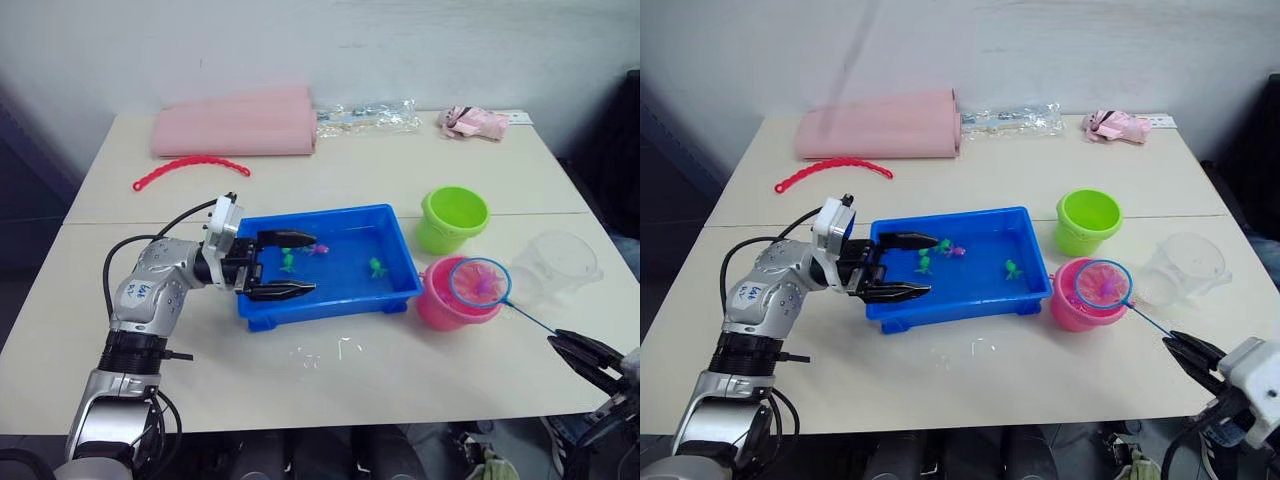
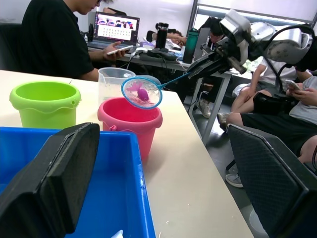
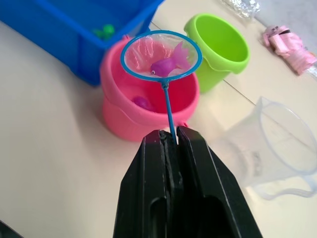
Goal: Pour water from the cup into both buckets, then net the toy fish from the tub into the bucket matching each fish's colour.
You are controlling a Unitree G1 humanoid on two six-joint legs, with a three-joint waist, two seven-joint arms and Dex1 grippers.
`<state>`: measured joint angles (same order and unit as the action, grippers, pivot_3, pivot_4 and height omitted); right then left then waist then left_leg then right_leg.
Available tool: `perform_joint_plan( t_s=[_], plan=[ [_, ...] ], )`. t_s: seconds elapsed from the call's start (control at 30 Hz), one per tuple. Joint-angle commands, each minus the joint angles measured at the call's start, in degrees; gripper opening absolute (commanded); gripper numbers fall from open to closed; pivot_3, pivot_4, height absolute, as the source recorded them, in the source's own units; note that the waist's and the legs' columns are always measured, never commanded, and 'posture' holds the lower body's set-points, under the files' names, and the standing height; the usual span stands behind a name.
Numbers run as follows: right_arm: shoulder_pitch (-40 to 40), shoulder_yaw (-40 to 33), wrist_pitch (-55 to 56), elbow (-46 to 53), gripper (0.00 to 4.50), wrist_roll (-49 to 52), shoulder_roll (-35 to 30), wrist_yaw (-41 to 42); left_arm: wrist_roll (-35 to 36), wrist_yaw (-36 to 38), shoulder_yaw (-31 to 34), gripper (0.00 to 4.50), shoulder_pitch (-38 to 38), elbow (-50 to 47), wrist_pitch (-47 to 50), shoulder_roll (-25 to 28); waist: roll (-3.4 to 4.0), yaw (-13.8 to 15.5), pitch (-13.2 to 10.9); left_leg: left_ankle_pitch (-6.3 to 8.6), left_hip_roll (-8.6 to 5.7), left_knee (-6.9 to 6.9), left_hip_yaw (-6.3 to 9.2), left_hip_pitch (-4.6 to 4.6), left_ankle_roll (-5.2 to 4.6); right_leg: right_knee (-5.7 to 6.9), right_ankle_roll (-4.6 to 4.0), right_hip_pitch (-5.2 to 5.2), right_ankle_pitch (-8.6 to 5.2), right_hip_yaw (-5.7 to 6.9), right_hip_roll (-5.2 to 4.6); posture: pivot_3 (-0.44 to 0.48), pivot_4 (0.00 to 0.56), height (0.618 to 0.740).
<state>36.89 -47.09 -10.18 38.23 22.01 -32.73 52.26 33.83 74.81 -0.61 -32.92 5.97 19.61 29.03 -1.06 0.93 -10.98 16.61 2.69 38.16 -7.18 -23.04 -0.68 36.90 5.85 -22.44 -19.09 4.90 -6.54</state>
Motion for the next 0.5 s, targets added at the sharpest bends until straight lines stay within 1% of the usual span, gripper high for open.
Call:
perform_joint_plan(
  t_s=[0.03, 0.1, 0.23, 0.3, 0.4, 0.5],
  plan=[
    [-1.7, 3.9, 18.3, -6.6, 0.0, -14.0, 0.8, -4.1, -0.2, 0.2, -0.1, 4.47, -0.2, -1.3, -0.4, -0.3, 0.0, -0.1, 0.0, -0.03, 0.01, 0.0, 0.0, 0.0, 0.05, 0.01, 0.0, -0.01, 0.0, 0.0, 0.0, 0.0, 0.15, 0.74],
    [-3.4, 4.9, 22.9, -9.3, 0.0, -17.3, 0.9, -6.6, -0.2, -0.3, -0.1, 4.47, 0.3, -2.1, -0.2, -0.5, 0.0, -0.1, 0.0, -0.03, 0.02, 0.01, 0.0, 0.0, 0.06, 0.02, 0.0, -0.01, 0.0, 0.0, -0.01, 0.0, 0.15, 0.74],
    [-5.9, 6.1, 37.6, -14.8, 0.0, -27.6, -1.7, -11.4, 0.0, -2.1, 0.1, 4.47, 1.5, -4.2, 0.3, -0.9, 0.0, -0.1, 0.0, -0.05, 0.02, 0.01, 0.01, 0.01, 0.08, 0.04, 0.0, -0.01, 0.0, -0.02, -0.02, 0.0, 0.15, 0.74],
    [-6.5, 4.8, 45.4, -17.7, 0.0, -36.5, -4.2, -15.7, 0.1, -2.9, 0.3, 4.47, 2.1, -5.2, 0.6, -1.1, 0.0, -0.1, 0.0, -0.06, 0.02, 0.01, 0.01, 0.02, 0.1, 0.05, 0.0, -0.01, 0.0, -0.03, -0.02, 0.0, 0.15, 0.74],
    [-6.9, 3.6, 53.5, -22.1, 0.0, -44.3, -6.8, -20.9, 0.3, -4.0, 0.5, 4.47, 2.8, -6.4, 1.0, -1.0, 0.0, 0.0, 0.0, -0.09, 0.03, 0.02, 0.0, 0.04, 0.12, 0.06, 0.0, 0.0, 0.0, -0.05, -0.01, 0.0, 0.15, 0.74],
    [-7.1, 2.6, 59.0, -25.4, 0.0, -49.8, -8.6, -26.2, 0.3, -4.7, 0.6, 4.47, 3.0, -6.9, 1.2, -1.0, 0.0, 0.0, 0.0, -0.11, 0.02, 0.02, -0.02, 0.07, 0.13, 0.06, 0.0, 0.01, 0.0, -0.08, -0.02, 0.0, 0.15, 0.74]
  ],
)
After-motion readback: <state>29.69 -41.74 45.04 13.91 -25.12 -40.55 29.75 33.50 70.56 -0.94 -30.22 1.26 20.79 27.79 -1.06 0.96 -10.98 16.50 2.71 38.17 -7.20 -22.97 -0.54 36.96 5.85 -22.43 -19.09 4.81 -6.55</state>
